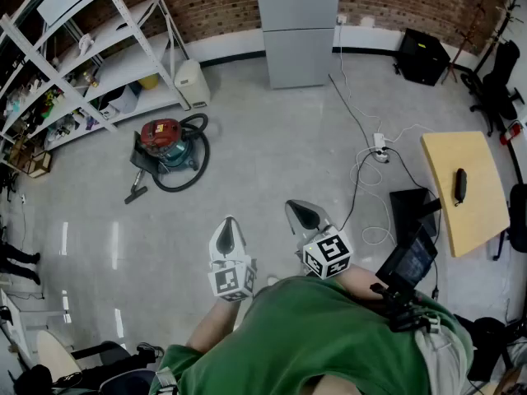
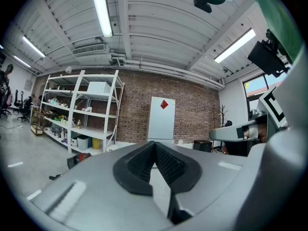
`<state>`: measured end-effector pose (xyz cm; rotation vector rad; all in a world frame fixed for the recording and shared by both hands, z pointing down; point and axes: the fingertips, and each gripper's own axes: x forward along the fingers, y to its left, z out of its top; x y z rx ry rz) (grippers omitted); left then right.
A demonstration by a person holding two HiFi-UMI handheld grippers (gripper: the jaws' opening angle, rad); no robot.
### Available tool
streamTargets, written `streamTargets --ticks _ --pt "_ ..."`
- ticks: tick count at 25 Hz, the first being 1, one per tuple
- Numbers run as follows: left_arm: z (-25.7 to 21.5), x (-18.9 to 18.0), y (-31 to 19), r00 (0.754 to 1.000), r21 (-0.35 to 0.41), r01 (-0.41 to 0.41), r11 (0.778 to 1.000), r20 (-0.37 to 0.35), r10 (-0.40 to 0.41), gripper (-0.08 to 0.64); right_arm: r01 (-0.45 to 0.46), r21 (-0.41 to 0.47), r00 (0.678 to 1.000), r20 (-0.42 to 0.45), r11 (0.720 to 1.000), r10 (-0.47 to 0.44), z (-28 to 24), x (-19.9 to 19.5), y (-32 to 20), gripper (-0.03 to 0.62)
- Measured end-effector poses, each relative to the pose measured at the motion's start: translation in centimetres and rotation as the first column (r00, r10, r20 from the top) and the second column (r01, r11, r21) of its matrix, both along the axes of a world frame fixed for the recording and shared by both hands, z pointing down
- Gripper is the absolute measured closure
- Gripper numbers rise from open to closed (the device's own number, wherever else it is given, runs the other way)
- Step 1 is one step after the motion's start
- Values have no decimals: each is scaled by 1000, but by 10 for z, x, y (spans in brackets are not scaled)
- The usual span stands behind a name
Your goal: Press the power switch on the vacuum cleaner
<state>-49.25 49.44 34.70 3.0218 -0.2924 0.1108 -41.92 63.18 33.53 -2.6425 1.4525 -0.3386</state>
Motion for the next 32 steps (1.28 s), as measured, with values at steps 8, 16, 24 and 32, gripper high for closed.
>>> streamTargets --ticks 8,16,24,32 --pt "1 2 -1 1000 -3 4 1000 -2 -4 552 2 7 1000 -2 1000 -2 0 2 -1 589" --pt "2 5 3 1000 0 11 1000 6 -11 552 -4 21 1000 4 1000 4 -1 8 5 589" --pt "5 18 11 1000 5 11 1000 21 -11 552 -1 30 1000 11 1000 0 1 22 12 589" --pt "5 41 26 999 17 35 999 36 -35 552 25 42 999 18 999 -26 2 50 24 589"
